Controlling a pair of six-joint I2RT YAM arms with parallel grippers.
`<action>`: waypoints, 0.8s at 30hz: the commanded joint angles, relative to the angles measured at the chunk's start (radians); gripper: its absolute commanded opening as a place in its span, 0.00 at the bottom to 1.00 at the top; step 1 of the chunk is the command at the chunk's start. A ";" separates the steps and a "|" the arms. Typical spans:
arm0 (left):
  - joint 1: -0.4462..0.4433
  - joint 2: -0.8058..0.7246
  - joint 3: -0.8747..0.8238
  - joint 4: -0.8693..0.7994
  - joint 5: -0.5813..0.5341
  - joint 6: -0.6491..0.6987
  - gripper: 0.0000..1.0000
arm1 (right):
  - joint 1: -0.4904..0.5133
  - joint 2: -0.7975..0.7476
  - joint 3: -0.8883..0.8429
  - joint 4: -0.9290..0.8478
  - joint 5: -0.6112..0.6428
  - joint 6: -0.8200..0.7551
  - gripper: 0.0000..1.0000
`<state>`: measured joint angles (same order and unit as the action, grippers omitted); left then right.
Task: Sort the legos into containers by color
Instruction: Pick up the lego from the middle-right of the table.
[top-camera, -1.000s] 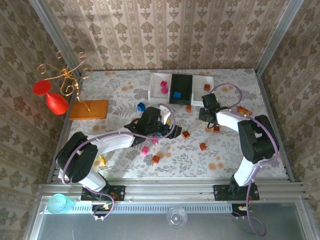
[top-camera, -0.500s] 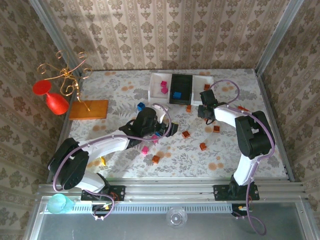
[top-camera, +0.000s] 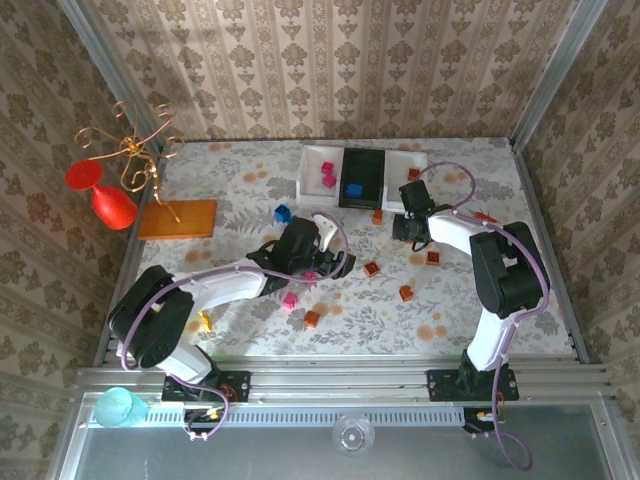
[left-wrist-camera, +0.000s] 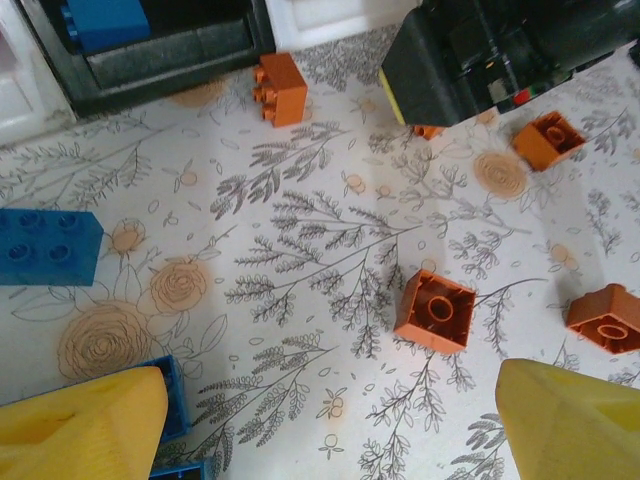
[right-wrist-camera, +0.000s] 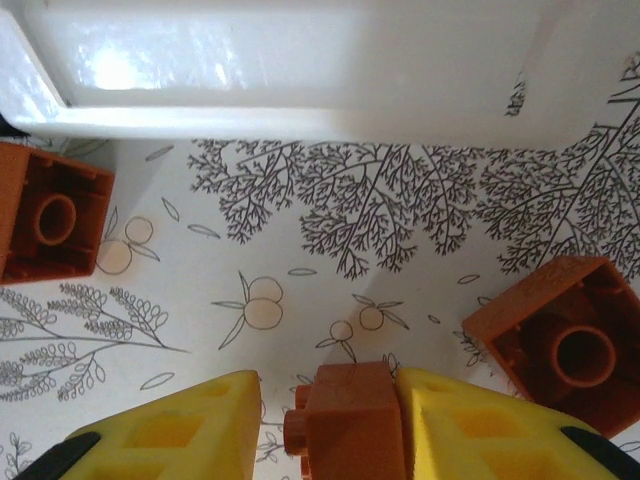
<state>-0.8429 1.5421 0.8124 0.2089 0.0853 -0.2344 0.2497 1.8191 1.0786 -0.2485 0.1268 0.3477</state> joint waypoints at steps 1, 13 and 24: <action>0.007 0.019 0.033 -0.019 0.013 0.014 0.87 | 0.005 0.025 0.045 -0.074 0.010 -0.003 0.40; 0.023 0.003 -0.004 0.044 0.074 0.004 0.86 | 0.008 -0.009 0.050 -0.016 -0.070 0.003 0.26; 0.023 -0.011 -0.034 0.113 0.144 0.026 0.85 | -0.001 -0.071 0.138 0.143 0.029 0.026 0.27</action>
<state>-0.8288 1.5574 0.7921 0.2893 0.1993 -0.2317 0.2512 1.7214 1.1603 -0.1555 0.0929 0.3637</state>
